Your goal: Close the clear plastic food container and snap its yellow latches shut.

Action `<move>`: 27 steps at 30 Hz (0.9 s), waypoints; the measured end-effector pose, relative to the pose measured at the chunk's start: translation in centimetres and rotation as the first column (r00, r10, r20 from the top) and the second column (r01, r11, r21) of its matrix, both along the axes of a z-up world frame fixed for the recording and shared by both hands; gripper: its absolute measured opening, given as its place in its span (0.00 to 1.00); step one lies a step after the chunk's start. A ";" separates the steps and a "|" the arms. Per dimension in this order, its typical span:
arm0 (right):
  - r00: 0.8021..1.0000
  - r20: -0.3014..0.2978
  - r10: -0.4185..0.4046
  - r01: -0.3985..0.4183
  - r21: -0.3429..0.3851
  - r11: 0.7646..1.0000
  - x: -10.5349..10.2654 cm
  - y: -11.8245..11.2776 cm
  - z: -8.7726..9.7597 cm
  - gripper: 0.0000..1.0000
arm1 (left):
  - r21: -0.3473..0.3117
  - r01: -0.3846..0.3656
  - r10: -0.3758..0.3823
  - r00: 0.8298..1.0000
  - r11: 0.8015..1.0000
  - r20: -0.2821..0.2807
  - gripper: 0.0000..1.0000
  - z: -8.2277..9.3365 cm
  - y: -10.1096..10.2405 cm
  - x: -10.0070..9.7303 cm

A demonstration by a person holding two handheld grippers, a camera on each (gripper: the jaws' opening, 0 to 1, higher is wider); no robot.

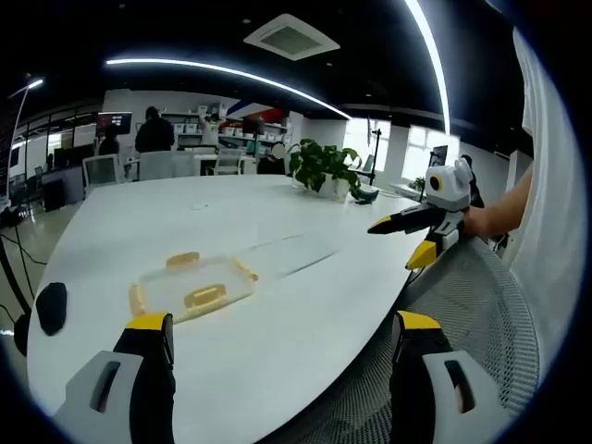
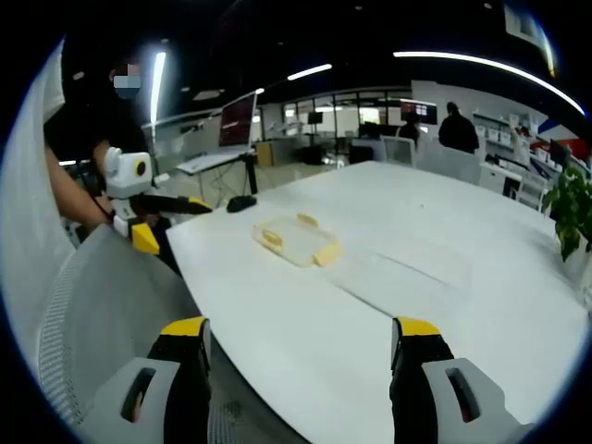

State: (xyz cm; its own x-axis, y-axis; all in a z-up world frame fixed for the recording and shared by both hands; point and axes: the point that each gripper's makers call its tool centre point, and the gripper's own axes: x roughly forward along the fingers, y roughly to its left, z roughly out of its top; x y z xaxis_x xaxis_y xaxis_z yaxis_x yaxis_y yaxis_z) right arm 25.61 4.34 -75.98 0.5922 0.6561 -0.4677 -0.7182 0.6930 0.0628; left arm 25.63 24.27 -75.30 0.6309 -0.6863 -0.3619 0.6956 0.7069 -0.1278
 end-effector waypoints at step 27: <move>1.000 0.000 0.008 -0.008 -0.001 1.000 -0.2 0.2 0.0 0.79 | 0.011 -0.001 0.001 1.000 1.000 -0.002 0.99 -0.1 0.1 -0.1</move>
State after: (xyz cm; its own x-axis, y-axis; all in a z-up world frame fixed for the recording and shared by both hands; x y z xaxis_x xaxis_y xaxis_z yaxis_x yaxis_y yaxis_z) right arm 25.39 4.52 -75.95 0.5868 0.6602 -0.4687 -0.7238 0.6872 0.0617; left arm 25.54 24.34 -75.44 0.6311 -0.6816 -0.3703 0.6946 0.7090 -0.1213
